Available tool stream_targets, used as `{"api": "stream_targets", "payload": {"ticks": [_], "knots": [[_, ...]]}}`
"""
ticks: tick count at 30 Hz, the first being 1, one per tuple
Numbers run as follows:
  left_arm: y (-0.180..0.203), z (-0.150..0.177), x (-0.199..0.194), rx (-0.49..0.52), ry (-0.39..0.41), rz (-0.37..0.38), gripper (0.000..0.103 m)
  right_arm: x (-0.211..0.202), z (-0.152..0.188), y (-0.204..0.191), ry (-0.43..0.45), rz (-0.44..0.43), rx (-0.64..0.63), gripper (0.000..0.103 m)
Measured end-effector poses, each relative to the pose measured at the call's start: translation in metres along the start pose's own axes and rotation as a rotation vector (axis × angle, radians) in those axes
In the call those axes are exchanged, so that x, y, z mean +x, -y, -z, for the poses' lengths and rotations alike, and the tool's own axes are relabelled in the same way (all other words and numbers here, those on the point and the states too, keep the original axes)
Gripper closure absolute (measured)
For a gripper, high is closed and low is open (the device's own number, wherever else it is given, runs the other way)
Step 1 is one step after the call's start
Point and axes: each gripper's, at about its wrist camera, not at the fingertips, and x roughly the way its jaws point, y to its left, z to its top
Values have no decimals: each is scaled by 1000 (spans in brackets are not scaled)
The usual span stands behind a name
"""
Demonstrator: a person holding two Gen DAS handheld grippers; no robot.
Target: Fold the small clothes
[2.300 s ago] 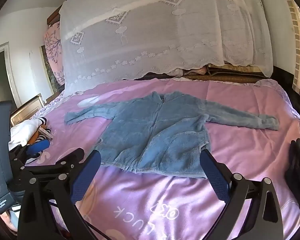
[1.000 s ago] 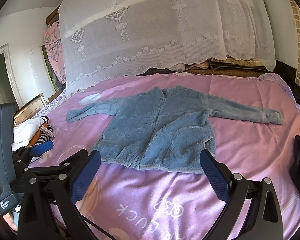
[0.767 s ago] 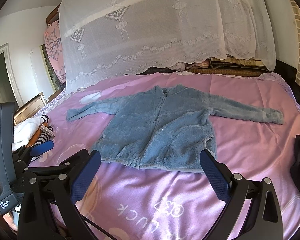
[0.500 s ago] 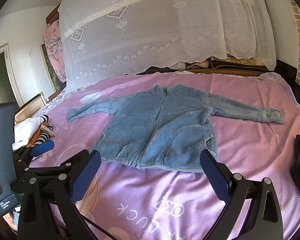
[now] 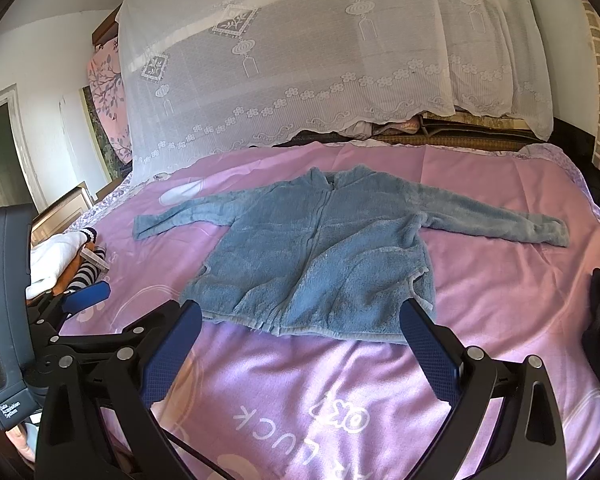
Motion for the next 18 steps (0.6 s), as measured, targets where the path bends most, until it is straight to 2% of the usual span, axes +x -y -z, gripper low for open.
{"api": "stream_targets", "payload": {"ticks": [18], "knots": [[-1,1,7,-2,-30,6,4,5,6,1,-14,-1,5,3]]}}
